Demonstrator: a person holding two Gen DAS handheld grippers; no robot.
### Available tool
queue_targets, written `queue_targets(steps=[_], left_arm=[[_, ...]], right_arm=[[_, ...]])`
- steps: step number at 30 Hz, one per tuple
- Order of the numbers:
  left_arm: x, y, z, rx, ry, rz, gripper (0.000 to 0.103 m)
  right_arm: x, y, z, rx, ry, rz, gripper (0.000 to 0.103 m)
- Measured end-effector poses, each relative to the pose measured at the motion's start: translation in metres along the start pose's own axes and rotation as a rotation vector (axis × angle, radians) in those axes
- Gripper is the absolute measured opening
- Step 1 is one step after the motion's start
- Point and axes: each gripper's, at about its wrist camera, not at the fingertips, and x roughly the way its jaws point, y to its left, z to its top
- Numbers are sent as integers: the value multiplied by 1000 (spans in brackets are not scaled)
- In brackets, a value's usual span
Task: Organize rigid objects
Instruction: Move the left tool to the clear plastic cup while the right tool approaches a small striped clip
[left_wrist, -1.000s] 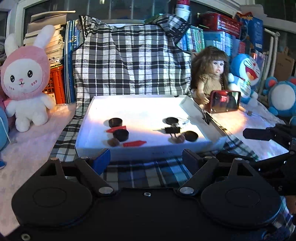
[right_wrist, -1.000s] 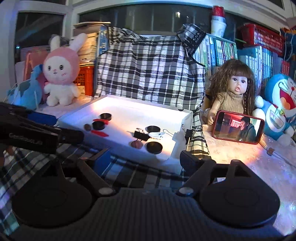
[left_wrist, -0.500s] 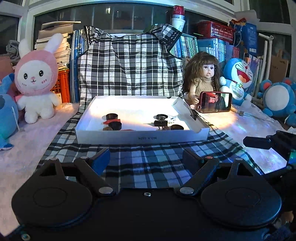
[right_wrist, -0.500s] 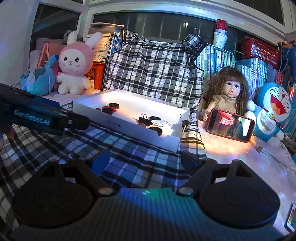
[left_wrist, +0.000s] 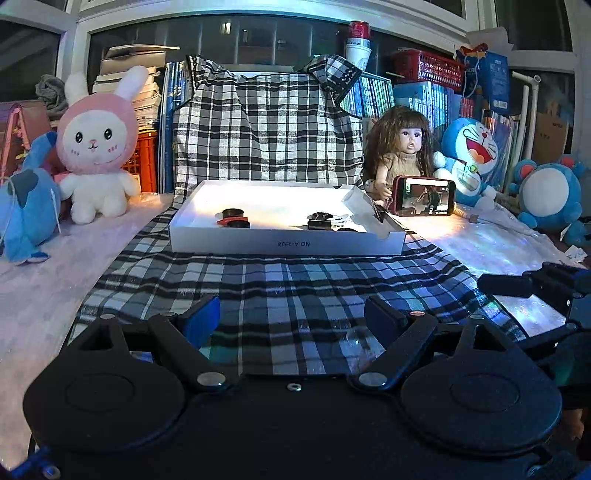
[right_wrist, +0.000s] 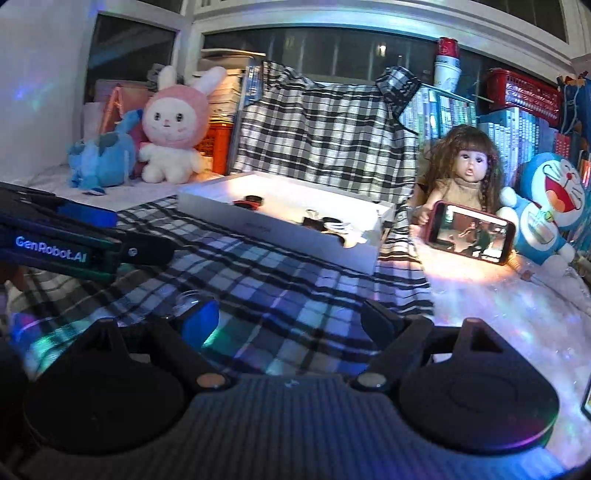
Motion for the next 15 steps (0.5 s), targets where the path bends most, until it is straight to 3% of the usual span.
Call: queue_targets(steps=[4,9,12,15], left_arm=[[-5,4,-6,-17,22,-12,82],[-3,8,-9,-41,51,-56,71],[3,15,-5,-98,73,-120,65],[10,20,0,-141,90,-151,61]], right_arm=[[-5,11,-4,16,21,70,90],[-1,35,-7,-31,41,123,87],[7,45,-8,-30,60,149,77],[14,47,-9,-7,80,160,55]])
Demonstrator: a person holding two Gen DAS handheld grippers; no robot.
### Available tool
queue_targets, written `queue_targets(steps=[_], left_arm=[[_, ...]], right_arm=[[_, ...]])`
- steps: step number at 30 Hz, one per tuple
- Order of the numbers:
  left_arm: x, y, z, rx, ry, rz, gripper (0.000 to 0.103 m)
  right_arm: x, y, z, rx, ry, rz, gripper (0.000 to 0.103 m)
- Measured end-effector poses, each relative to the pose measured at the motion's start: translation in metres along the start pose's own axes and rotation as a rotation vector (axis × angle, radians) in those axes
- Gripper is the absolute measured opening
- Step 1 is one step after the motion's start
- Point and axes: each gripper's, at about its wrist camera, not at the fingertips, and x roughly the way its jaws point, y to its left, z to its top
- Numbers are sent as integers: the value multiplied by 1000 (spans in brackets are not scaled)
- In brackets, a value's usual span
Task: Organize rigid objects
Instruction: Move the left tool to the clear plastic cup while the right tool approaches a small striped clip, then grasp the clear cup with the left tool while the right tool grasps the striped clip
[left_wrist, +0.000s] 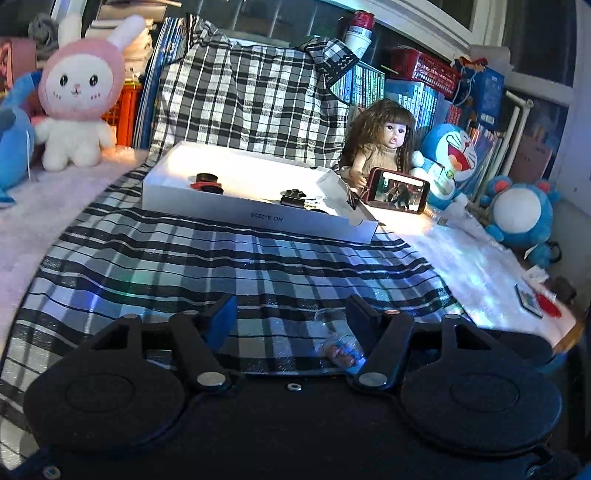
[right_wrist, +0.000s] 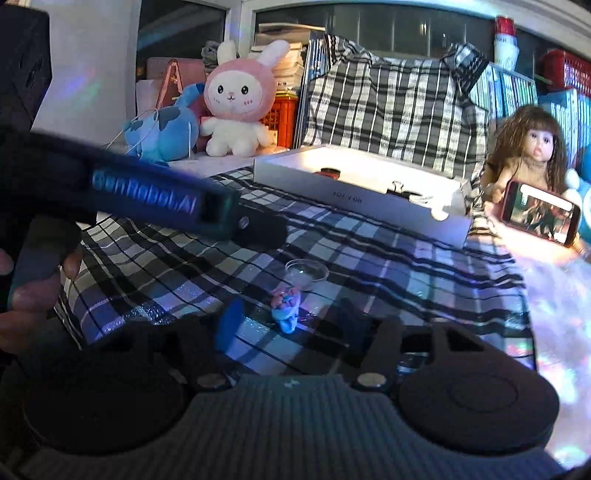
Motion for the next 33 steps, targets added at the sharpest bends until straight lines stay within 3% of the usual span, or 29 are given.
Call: queue_targets(steps=[2,4,16,22,24,28,33], left_arm=[[2,0,3,-2,-2,6,61],[3,0,4,3,-7,8,61],[17,-16,-11,60,25,-10,61],[29,-26,-20,97,45,-5,59],[30,-31,-23,130,38,11,56],[35,-40,-26,188,39,42,24],[35,-40,-26,182,28,50,24]], right_arm=[[0,0,0,7,3,-17,36],[-2,-2,-1,2,7,-49,31],[-15,-48,-10,94,17,-204,23],[-16,-58,-12,110,22,-225,23],[-17,-59,-13,110,20,-226,23],[-16,-59,-12,119,19,-224,24],[-16,-61,-13,132,14,-205,30]])
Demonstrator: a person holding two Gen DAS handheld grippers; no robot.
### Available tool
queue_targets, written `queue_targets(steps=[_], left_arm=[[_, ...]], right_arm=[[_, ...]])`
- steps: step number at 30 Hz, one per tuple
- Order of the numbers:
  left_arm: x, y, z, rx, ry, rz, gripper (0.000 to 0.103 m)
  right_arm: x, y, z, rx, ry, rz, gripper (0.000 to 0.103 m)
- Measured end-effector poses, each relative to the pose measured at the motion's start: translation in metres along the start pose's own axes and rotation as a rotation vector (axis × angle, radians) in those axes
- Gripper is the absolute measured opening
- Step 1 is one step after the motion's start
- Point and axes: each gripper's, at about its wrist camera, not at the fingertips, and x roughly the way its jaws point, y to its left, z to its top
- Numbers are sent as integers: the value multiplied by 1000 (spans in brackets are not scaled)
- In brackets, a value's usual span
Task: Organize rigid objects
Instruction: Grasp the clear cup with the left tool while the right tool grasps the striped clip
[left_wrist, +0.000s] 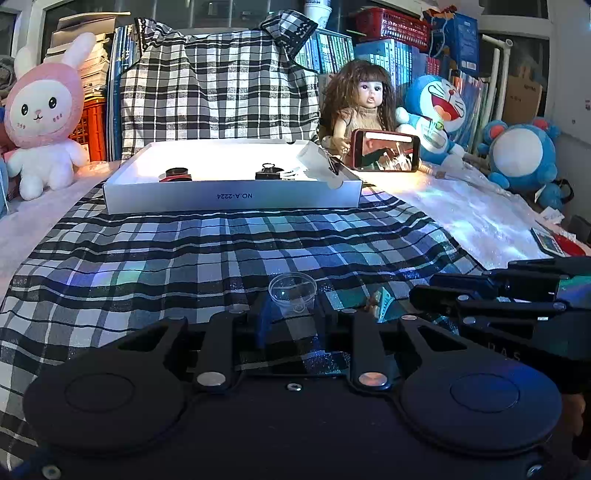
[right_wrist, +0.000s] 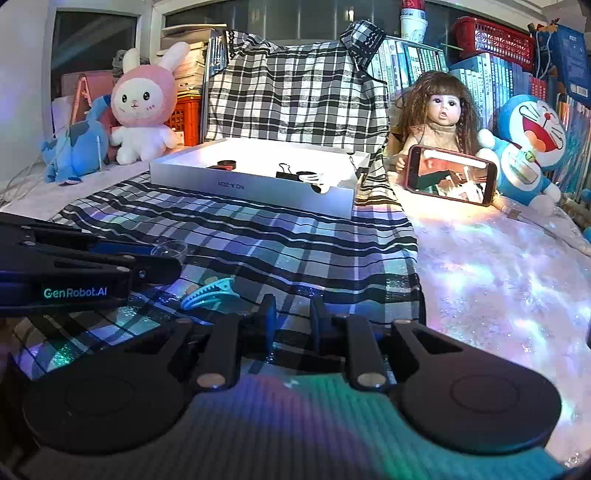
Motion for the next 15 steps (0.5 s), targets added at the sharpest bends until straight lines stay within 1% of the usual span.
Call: queue_targets(steps=[4,8,12,13,15], left_arm=[[-3,4,0,-4,-4,15,24],[-4,8,-1,-13,-4,26,24],[-5,12,-1,-25,-5,33,24],[-5,13,-1,-27,-6,34,24],[-5,14,-1,-31,-8,37,24]], right_arm=[[-2,0,0,-4,-8,29,31],[-3,3,1,-11,-16,57,39],[-3,10,1,-38,-23,80,41],[-3,11,2,-45,-23,86,45],[-3,14,2,-57,-24,105,48]])
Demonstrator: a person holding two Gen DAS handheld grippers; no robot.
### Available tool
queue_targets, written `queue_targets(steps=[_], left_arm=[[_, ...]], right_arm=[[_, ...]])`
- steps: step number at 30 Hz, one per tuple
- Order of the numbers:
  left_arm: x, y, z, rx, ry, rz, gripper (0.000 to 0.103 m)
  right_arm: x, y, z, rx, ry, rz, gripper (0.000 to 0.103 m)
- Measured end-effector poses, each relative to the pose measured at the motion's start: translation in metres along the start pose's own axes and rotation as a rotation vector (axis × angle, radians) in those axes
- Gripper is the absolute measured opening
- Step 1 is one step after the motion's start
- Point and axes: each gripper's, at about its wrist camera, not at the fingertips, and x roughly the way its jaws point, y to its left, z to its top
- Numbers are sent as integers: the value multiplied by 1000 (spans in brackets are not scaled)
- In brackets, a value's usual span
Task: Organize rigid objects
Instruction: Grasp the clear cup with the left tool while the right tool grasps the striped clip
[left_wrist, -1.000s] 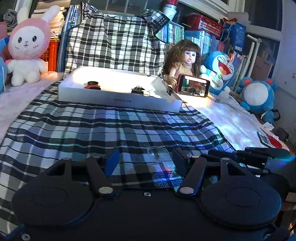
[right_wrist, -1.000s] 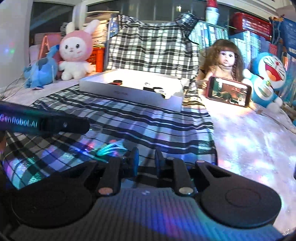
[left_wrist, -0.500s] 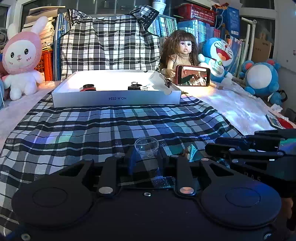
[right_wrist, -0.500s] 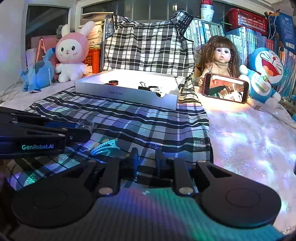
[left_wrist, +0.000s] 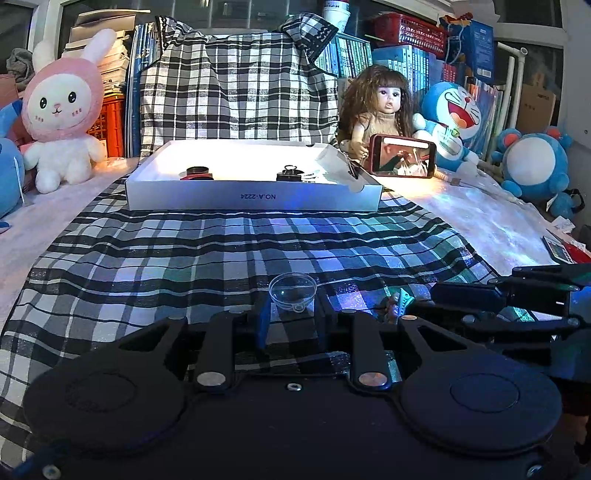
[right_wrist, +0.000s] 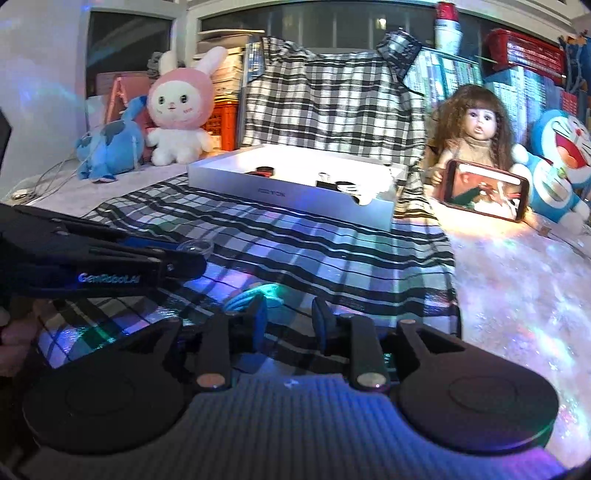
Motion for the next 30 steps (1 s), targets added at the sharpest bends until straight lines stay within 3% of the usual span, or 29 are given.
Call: queue_targets(steps=[7,11,12,14,15,17,22,24,25,26,28,30], left_arm=[[-1,4,-1,-4,-3,14,24],[0,7,-1,-11,-2,22,24],[0,7,-1,-12,-3,24,24],[0,8,-1,-13,-3,27,24],[0,8,-1,-14,-4,29,24],[1,8,0,-17,-4,33,24],[2,9,2,-27,-4,37,24],[2,10,2,-28,-3,38,24],[2,10,2,-27,-2,37,24],[2,10,2,-27,-2,37,24],[2,11,1,-27,-1,39,24],[3,12,1,-29,-1,41,24]], right_arm=[[4,8,3,-56,-6,53,68],[12,11,5,-96,-2,37,69],[14,12,5,-99,6,35,68],[15,11,4,-88,8,49,47],[15,11,4,-81,7,55,44],[14,13,3,-81,-1,46,26],[14,8,5,-32,-15,7,20],[13,4,7,-1,-17,4,23],[12,2,8,12,-20,6,31],[10,0,8,24,-23,11,32],[8,-2,8,31,-30,16,47],[5,-3,6,21,-38,33,54]])
